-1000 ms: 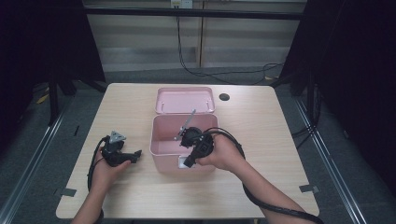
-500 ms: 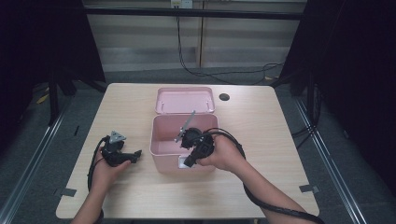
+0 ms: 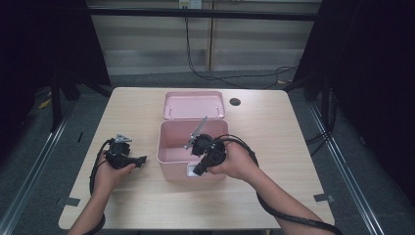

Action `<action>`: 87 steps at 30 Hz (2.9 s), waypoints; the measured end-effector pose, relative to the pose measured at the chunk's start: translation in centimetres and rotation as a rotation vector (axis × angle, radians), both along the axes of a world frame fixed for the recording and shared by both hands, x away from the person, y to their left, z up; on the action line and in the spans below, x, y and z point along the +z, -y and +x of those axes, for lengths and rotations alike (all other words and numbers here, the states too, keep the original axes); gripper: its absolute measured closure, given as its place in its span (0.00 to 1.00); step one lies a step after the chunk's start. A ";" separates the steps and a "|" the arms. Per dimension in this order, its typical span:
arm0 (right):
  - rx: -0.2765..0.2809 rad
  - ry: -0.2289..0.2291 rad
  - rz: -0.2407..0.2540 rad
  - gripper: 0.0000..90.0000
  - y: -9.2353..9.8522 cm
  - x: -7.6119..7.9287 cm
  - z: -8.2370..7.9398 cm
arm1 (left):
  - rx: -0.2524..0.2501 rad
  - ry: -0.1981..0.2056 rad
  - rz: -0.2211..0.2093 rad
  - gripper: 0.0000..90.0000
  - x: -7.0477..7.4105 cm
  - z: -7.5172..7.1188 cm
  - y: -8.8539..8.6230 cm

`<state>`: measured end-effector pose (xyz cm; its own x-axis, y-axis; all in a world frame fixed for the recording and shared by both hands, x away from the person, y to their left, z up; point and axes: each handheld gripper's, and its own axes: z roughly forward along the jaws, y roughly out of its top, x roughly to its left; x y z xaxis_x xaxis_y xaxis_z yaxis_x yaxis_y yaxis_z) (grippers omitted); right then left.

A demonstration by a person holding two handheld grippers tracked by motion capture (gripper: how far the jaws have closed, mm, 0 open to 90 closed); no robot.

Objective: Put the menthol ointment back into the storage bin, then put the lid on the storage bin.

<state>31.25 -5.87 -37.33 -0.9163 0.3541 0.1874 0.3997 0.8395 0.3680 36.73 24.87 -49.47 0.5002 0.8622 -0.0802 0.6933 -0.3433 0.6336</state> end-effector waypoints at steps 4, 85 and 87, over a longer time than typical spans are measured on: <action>-0.006 -0.003 0.009 1.00 0.2 -0.1 0.0 | 0.010 -0.031 -0.012 0.27 0.9 0.5 -0.3; 0.016 -0.019 0.070 1.00 1.1 -0.5 0.4 | 0.131 -0.255 -0.065 0.51 12.0 14.1 9.9; 0.019 -0.018 0.069 1.00 1.1 -0.5 0.4 | 0.131 -0.253 -0.062 0.52 12.0 14.4 9.9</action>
